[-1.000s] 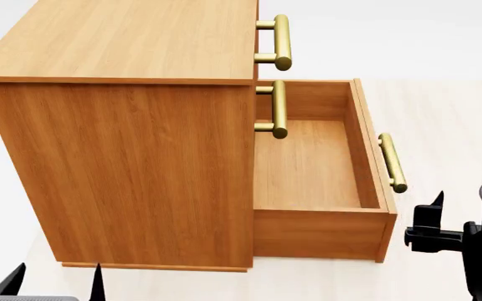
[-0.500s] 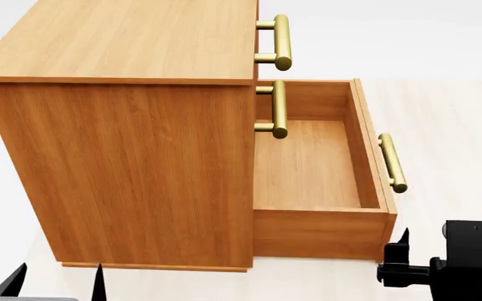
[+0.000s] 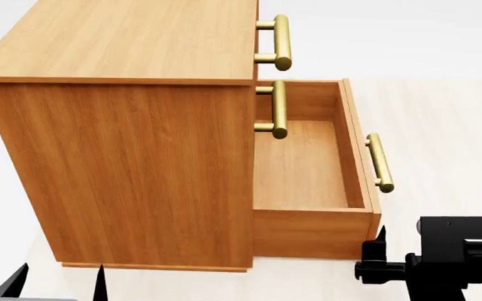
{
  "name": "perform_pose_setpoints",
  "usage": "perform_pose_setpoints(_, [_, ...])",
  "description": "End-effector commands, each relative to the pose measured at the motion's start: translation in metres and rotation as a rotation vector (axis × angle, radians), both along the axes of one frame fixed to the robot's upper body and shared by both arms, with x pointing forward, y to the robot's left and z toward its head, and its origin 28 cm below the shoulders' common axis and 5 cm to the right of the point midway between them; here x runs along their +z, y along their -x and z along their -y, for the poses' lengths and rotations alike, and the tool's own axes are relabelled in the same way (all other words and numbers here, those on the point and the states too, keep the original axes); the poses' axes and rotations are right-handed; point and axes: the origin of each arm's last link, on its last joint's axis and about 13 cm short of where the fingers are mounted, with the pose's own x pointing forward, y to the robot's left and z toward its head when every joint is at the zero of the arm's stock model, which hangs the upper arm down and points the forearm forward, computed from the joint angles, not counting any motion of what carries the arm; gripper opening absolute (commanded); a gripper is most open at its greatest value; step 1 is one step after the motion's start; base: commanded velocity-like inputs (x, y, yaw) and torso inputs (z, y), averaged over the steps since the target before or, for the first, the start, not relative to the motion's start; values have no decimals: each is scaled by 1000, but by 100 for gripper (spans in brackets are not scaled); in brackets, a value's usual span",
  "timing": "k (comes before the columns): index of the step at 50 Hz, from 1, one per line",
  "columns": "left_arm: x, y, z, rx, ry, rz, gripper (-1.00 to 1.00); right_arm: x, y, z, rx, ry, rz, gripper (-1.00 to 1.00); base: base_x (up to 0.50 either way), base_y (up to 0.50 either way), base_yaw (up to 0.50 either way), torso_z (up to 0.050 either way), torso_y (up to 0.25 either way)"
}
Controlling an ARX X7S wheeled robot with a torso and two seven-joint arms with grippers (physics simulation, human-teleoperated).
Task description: Close the bottom drawer of the cabinet.
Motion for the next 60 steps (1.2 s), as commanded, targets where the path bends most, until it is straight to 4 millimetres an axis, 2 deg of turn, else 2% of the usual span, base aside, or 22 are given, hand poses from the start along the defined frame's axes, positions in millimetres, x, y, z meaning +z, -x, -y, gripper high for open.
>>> perform_pose_setpoints(1, [-2, 3, 1, -14, 12, 13, 100, 0, -6, -17, 63, -8, 9, 100, 0, 0, 0, 0, 0])
perform_pose_setpoints(12, [-1, 4, 1, -15, 13, 15, 100, 1, -11, -32, 94, -1, 0, 100, 2, 0, 0, 0, 0])
perform_pose_setpoints(37, [0, 4, 1, -13, 15, 20, 100, -3, -12, -50, 143, -5, -4, 100, 9, 0, 5, 0, 0])
perform_pose_setpoints(60, [1, 5, 1, -19, 17, 20, 100, 1, -20, -79, 223, 3, -3, 100, 7, 0, 3, -1, 0])
